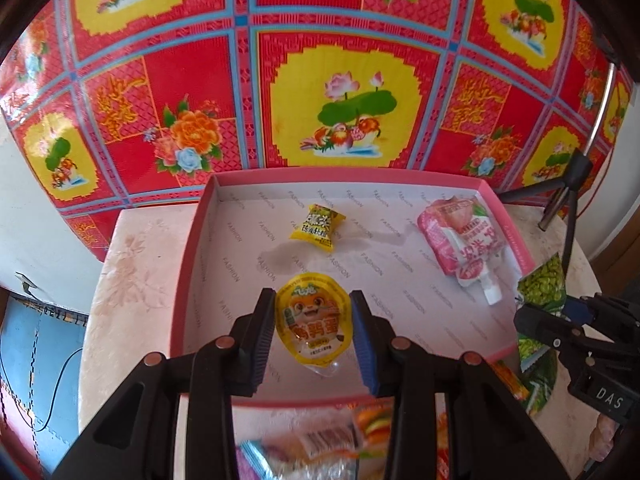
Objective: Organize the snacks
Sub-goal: 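Lower both held snacks into the pink box and open both grippers, then withdraw both tools from the box toward the remaining snacks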
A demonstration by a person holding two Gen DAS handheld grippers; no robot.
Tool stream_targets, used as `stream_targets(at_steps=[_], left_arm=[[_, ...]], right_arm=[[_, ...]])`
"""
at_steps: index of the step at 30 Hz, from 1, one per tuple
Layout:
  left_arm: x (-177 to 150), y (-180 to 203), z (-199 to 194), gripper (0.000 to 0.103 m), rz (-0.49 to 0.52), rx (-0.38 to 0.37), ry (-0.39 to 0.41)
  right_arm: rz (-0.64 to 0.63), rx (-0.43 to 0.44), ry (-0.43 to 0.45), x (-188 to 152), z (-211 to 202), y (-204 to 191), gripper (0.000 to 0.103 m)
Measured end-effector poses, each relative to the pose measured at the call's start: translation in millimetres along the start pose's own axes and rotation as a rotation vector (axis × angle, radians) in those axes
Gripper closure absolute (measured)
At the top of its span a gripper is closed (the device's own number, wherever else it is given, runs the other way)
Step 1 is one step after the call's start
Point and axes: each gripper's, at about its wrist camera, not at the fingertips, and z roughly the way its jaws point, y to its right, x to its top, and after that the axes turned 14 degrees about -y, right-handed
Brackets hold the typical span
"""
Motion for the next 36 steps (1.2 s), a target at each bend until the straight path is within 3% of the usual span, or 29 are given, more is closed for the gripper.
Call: stream_targets(at_steps=[12,24,27,32,36], left_arm=[[16,-3,33,0.065,-0.024,0.033,-0.039],[22,-5,44,0.061,-0.049,0.018,-0.059],[24,-6,42,0.061,-0.063,0.012,-0.070],[30,-12,27,0.061,-0.067,0.029,-0.053],[25,-12,8,0.061,-0.067,0.012,-0.030]], right_arm=[[0.044,0.022,-0.021,17,21,20,0.066],[0.033,0.018,-0.023,21,26,20,0.064],[0.019,0.026,-0.027,22,27,18,0.057],[0.004,0.052,-0.007,23,24,10,0.035],[-0.008,0.031,0.026,22,14,6,0.030]])
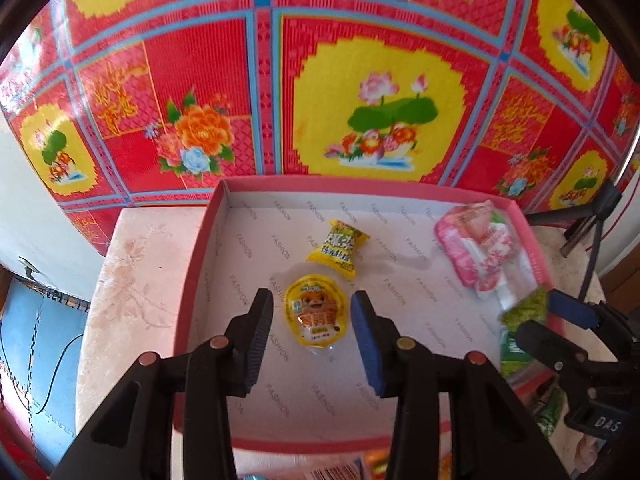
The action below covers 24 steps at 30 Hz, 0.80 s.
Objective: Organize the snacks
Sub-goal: 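Withdraw both tools from the box toward the remaining snacks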
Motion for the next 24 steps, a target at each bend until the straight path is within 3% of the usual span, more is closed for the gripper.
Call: stream_targets(at_steps=[10,24], left_arm=[[-25,-3,-32,0.060,-0.011,-0.045,0.006],[-50,-11,-48,0.060,-0.027,-0.064,0.000]], right_arm=[[0.028,-0.001,0.039,-16,-23,0,0.029],[0.035,0.019,0.047,-44,-41,-7,0.029]])
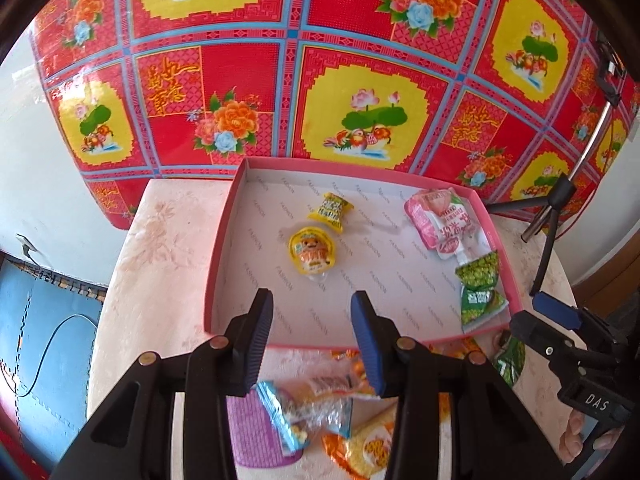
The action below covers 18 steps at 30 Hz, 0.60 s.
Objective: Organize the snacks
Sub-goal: 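Withdraw both tools from the box toward the remaining snacks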
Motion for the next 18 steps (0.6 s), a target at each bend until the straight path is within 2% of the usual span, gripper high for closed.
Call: stream_targets(at_steps=[18], left_arm=[[-35,-11,-15,0.060,-0.009,-0.017,-0.026]], right_arm=[[0.002,-0.011,-0.032,-39,-3,0,0.029]])
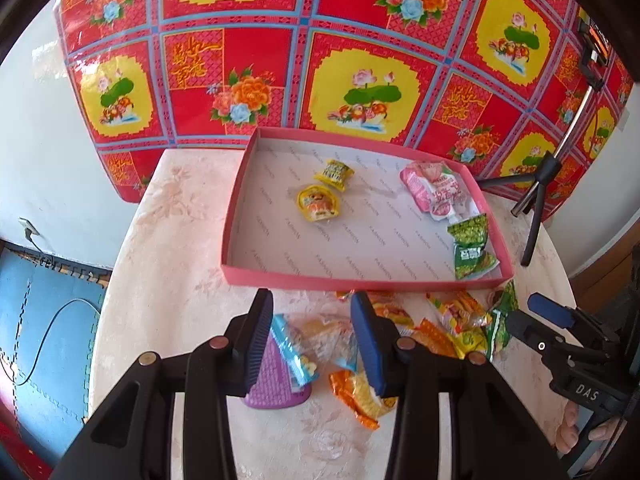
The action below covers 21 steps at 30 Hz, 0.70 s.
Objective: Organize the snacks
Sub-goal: 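Withdraw both tools from the box toward the remaining snacks, then grasp the green pea snack bag with the right gripper while the left grasps the purple tin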
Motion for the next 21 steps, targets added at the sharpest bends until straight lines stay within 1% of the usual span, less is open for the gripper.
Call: stream_targets(at_steps=[11,18,21], left_arm=[[-20,-18,0,0.060,-0.032,0.007,-0.023],[-28,-28,1,0.060,-0.055,0.009,-0.042],[-33,-30,4,0.060,-0.055,0.011,-0.049]], right_arm=[[0.030,-0.021,-0.032,-5,11,10,0.029],[0.034,-0.017,-0.059,-4,26,12,0.030],[0.032,-0.022,-0.064,-6,29,12,0.040]])
